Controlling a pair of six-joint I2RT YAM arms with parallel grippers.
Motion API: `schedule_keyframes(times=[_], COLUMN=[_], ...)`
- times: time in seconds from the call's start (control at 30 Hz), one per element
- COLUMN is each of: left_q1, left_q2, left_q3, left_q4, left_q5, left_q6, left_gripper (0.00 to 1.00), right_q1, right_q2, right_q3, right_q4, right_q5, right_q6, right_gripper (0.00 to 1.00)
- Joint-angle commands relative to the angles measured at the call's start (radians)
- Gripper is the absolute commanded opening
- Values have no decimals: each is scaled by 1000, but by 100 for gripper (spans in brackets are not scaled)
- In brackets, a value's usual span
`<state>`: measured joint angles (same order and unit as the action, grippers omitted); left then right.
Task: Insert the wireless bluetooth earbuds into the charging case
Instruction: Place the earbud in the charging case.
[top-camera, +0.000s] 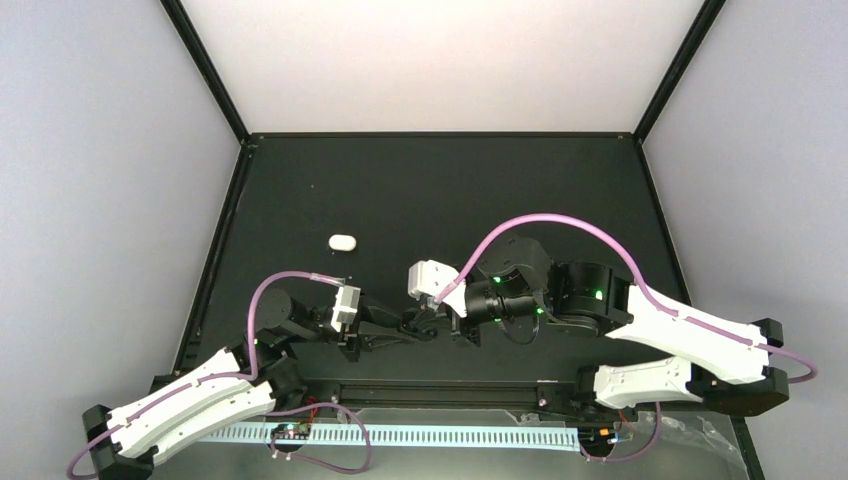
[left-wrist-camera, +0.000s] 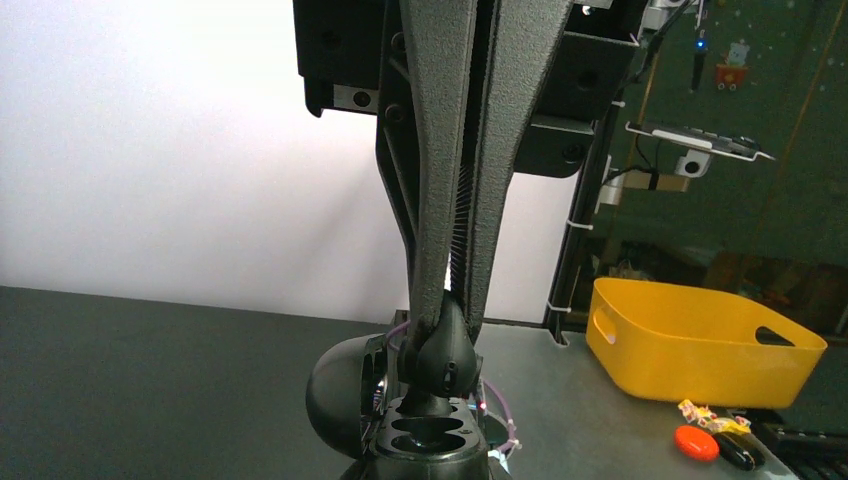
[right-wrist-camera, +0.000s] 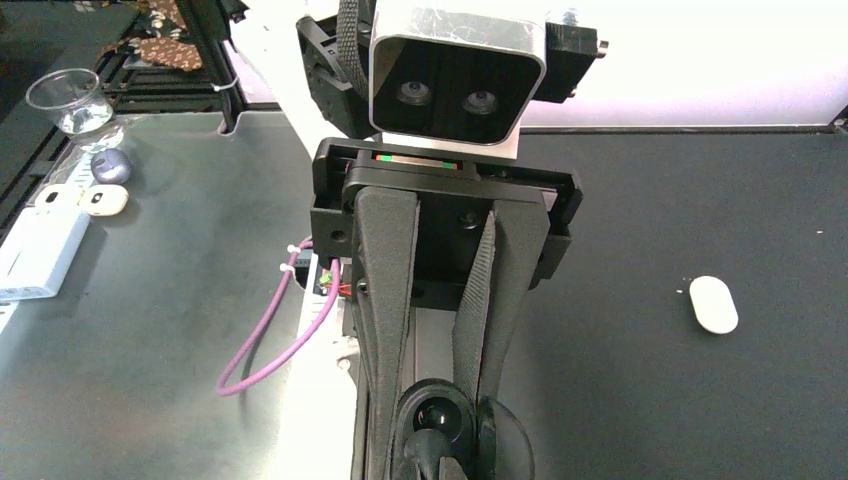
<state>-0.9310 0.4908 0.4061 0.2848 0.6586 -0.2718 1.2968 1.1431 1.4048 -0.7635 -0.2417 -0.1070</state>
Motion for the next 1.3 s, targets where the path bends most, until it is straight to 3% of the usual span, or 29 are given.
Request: schedule_keyframes(times=[0.0,1.27], left_q1=[-5,-5], left_q2=[-6,10], left_q3=[34,33], left_q4=[3,-6], left_q5=[-10,-20], left_q6=[16,28], left_gripper=[2,2], right_q1=[11,25], right_q2=[3,37], right_q3=[28,64], right_q4=[-7,-50], right_q5=[32,84], right_q6=[-8,-26], right_gripper=[1,1])
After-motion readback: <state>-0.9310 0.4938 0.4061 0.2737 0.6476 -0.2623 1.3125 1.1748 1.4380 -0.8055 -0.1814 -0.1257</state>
